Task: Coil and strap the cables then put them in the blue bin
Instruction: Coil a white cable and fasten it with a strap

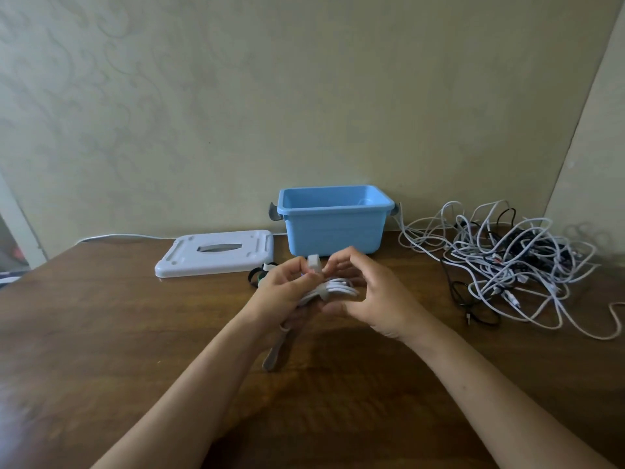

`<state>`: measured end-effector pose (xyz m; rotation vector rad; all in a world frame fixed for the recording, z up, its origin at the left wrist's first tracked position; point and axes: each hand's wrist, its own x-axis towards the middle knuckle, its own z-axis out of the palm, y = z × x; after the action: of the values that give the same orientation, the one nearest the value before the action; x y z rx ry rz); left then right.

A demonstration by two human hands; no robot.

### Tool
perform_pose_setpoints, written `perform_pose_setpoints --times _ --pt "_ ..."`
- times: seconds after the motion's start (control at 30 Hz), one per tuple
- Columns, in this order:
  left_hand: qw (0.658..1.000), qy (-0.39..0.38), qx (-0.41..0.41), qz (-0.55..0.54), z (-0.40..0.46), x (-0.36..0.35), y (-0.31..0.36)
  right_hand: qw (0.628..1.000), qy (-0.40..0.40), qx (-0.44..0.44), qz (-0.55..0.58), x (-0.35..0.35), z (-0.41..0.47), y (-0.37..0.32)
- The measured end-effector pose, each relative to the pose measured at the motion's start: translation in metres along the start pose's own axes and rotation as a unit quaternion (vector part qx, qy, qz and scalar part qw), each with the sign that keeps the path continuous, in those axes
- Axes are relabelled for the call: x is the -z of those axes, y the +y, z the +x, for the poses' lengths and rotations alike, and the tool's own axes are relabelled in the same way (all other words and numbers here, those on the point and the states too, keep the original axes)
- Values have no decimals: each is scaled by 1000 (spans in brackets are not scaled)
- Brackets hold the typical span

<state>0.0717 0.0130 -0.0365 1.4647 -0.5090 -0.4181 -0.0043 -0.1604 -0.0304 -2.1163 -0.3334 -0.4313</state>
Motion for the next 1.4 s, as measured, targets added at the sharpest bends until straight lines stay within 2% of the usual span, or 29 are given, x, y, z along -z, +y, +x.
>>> perform_pose_setpoints --times 0.1,0.3,0.47,0.63,0.8,1.2,1.4 --pt "1000 -6 26 -8 0 -3 -1 996 45 25 -68 -5 -1 3" --pt "999 -17 21 38 -3 -7 2 993 79 44 -80 -6 -1 10" --pt "982 66 -27 174 -3 -16 7 991 107 32 -78 -7 0 15" --pt "968 110 -94 204 -2 -17 5 989 119 37 -79 -10 1 18" --pt "973 105 -105 174 -5 -20 7 992 119 -4 -35 -10 1 17" --pt "963 84 -152 205 -7 -19 5 993 103 -48 23 -10 2 15" --pt "930 82 -192 303 0 -12 -1 992 80 -84 47 -10 1 15"
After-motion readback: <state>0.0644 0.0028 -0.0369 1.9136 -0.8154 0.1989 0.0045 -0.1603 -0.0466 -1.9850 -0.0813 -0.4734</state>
